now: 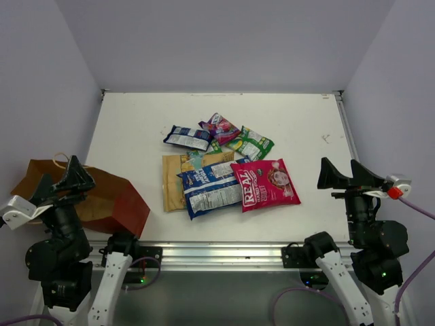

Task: Place the snacks into the paper bag
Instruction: Adjust the paper bag at the center of the board.

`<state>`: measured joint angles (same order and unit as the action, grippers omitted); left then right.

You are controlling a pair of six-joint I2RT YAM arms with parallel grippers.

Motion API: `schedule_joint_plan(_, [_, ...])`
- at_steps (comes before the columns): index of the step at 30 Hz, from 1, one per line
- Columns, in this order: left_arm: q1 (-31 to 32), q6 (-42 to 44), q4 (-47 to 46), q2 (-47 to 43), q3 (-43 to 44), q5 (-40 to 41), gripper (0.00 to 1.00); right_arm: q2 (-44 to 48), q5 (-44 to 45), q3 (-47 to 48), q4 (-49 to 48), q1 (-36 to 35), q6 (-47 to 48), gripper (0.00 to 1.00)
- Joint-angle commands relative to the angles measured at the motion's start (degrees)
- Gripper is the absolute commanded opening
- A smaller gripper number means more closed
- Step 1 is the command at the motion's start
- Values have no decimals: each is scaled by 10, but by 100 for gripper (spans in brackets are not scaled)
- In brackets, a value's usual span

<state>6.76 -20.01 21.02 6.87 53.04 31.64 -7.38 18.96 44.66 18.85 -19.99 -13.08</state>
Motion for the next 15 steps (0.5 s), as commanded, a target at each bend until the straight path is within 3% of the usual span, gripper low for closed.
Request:
schedule_joint_plan(1, [-3,-13,5,22,15,8,100,-5,9,0,-16,-2,-9,99])
schedule_joint_plan(10, [-3,-42,39,71,26,47,100,-9,4,1,-8,-2,-19,99])
schedule_joint_plan(15, [-4,-79,115,126,65,85,100,-24,-10,5,2,-2,-23,99])
